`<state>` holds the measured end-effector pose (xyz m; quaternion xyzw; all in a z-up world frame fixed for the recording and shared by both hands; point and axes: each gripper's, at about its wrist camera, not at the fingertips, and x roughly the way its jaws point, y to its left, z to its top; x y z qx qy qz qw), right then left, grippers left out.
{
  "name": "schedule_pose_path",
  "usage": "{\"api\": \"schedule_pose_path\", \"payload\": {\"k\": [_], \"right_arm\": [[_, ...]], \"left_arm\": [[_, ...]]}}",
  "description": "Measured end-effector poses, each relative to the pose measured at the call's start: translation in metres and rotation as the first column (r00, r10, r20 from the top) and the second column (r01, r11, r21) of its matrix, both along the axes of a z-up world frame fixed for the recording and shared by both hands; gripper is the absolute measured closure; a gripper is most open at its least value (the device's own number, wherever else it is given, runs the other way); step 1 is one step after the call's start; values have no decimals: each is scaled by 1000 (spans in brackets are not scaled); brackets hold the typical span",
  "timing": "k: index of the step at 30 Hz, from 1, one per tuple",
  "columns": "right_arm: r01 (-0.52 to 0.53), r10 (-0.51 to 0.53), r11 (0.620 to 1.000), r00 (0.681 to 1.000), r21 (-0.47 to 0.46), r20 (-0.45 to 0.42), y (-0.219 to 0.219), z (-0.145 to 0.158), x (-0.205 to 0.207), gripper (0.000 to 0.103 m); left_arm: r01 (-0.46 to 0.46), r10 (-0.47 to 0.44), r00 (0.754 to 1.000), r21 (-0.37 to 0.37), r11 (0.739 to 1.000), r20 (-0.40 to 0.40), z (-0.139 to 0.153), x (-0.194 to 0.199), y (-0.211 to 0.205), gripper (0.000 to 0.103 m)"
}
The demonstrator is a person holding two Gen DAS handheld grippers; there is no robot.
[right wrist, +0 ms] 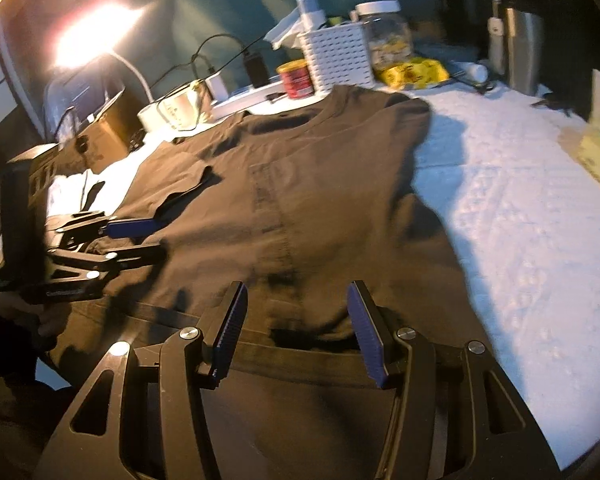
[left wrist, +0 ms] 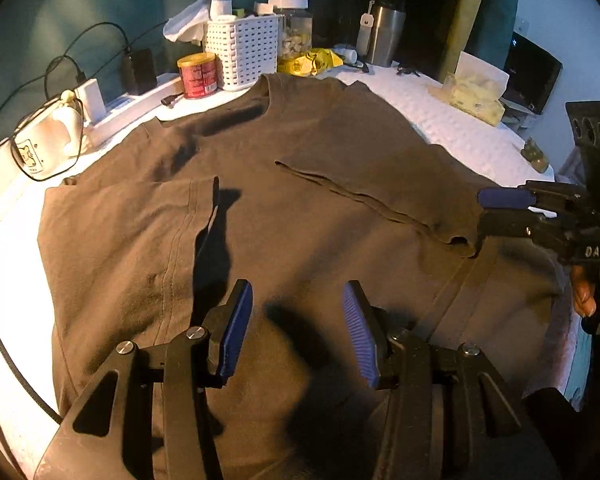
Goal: Fold small clothes
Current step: 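Move both tools over the folded shirt toward its hem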
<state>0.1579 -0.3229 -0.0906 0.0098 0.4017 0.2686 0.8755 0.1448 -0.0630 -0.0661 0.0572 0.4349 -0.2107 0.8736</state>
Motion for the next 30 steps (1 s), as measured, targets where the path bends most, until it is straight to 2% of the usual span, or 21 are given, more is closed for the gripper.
{"api": "schedule_pose_path", "payload": {"k": [4,13,21,24,30], "right_arm": [[30,-30,1000,999,-2,14,-16,3,-6,48],[52,-53,999,998,8,32,-39,4,-28,48],[-16,16,1000,1000,1,-8,-45,-8,-45,48],[2,-2,1000,1000,-31,-11,-47,-15,-46,48],[41,-39,998,998,-46,42,-65,-10,-43,48]], "left_arm": [[-40,39,998,18,999,42,8,-10,-3,56],[-116,116,988,-5,993,99,21,-34,-9,56],[-153,153,985,1,988,85,19,-58,-13,56],[-171,170,983,11,985,73,16,-67,-12,56],[-210,207,976,39,977,64,13,-81,-8,56]]}}
